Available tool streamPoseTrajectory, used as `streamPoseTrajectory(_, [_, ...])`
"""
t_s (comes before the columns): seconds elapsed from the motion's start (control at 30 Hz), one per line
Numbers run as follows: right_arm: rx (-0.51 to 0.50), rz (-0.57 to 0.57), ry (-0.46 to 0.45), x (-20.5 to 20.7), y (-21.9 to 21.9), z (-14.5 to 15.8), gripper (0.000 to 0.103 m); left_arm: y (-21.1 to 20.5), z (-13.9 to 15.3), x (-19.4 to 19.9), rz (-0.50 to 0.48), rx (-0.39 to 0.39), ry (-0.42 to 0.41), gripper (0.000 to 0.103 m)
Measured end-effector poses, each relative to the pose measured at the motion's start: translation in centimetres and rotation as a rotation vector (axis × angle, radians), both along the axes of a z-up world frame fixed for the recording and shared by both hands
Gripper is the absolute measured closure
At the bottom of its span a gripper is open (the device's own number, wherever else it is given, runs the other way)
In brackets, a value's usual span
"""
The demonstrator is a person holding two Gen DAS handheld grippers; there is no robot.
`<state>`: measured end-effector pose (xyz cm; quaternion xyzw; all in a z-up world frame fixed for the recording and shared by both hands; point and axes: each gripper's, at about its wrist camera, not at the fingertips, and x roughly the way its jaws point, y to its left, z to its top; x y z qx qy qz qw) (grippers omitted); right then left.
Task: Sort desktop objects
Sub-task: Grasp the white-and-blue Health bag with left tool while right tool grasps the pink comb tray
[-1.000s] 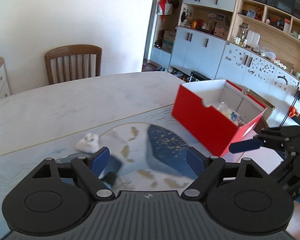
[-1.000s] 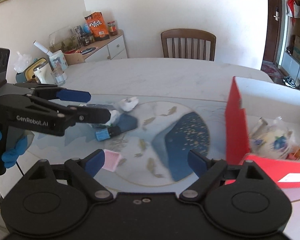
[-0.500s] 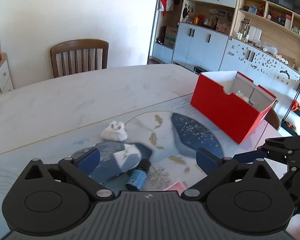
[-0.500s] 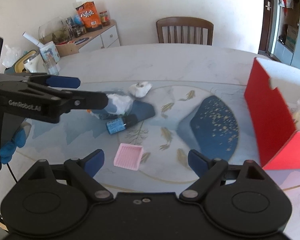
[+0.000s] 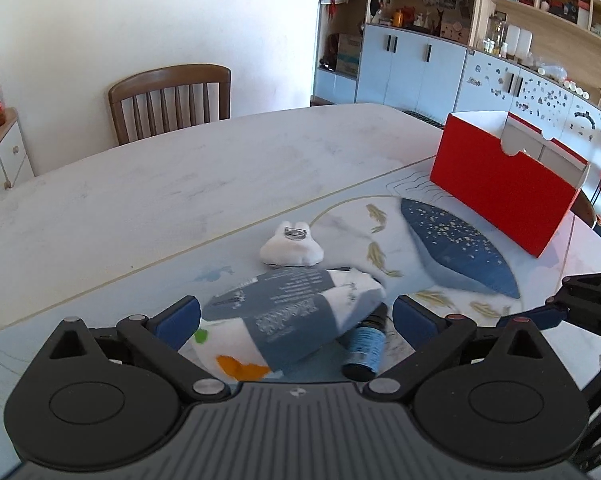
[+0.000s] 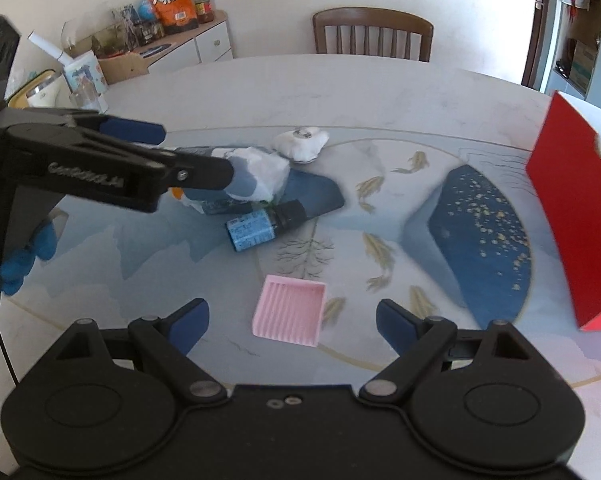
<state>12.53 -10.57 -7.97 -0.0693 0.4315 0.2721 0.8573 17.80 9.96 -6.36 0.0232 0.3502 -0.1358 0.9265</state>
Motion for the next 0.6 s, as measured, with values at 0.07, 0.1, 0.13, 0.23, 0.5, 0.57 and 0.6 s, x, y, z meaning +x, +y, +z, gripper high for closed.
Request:
streamPoseTrajectory(0.07, [-0.01, 0.008, -0.001, 0.0, 0.5, -0.1, 0.013, 0.0, -0.3, 0.4, -0.021, 0.013, -0.002, 0.0])
streamPoseTrajectory(0.1, [-0.015, 0.013, -0.001, -0.1, 0.7, -0.2, 0.013, -0.1, -0.5, 0.7, -0.043, 0.02, -0.001, 0.0])
streamPoseTrajectory(0.13, [-0.02, 0.016, -0.002, -0.1, 0.9, -0.2, 0.013, -0.2, -0.7, 0.9, -0.066, 0.03, 0.0, 0.0])
streamPoseTrajectory(0.23, [-0.033, 0.018, -0.002, 0.0, 1.3, -0.4, 0.014, -0.8, -1.4, 1.3, -0.135, 0.067, -0.005, 0.0])
streamPoseTrajectory(0.5, [-0.059, 0.019, 0.024, 0.5, 1.9, -1.4, 0.022, -1.1, -3.1, 2.6, -0.15, 0.106, 0.022, 0.0])
streamPoseTrajectory(0.57, [-0.063, 0.021, 0.024, 0.6, 2.1, -1.5, 0.022, -0.8, -3.3, 2.9, -0.137, 0.1, 0.026, 0.0])
streamPoseTrajectory(0.6, [-0.069, 0.023, 0.024, 0.7, 2.2, -1.7, 0.022, -0.7, -3.4, 3.0, -0.13, 0.098, 0.029, 0.0])
